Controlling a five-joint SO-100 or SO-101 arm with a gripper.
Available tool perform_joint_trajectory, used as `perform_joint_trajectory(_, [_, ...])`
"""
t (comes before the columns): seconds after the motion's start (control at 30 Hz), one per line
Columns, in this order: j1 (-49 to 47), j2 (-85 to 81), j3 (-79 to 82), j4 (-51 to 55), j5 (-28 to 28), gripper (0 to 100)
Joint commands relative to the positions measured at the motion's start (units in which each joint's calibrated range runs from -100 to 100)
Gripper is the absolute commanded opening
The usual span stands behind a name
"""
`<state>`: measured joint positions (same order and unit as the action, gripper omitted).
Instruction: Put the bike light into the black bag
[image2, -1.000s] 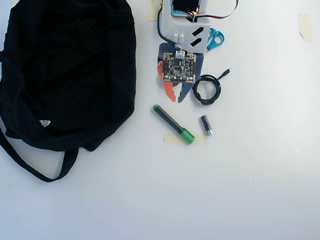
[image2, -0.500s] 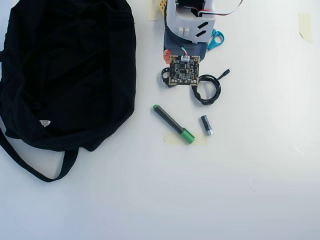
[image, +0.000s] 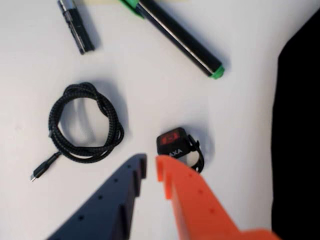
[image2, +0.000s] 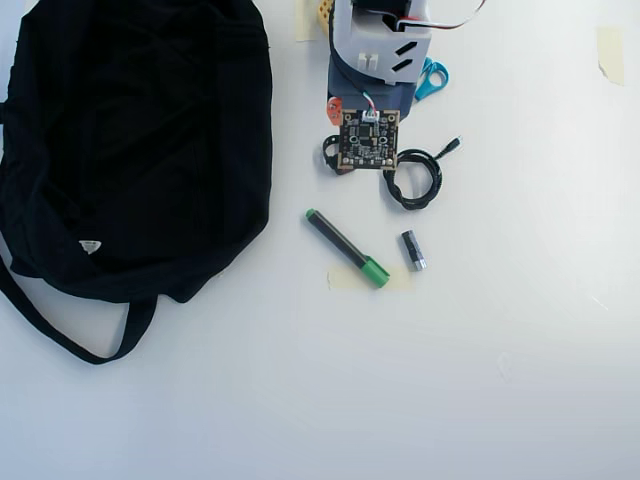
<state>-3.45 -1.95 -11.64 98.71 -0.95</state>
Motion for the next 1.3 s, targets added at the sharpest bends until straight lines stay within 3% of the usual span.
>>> perform_joint_trajectory(0.0, [-0.5, -1.8, -2.2, 0.6, 0.2, 3])
perform_joint_trajectory(1.27, [-0.2, -1.0, -1.1, 0.5, 1.1, 2])
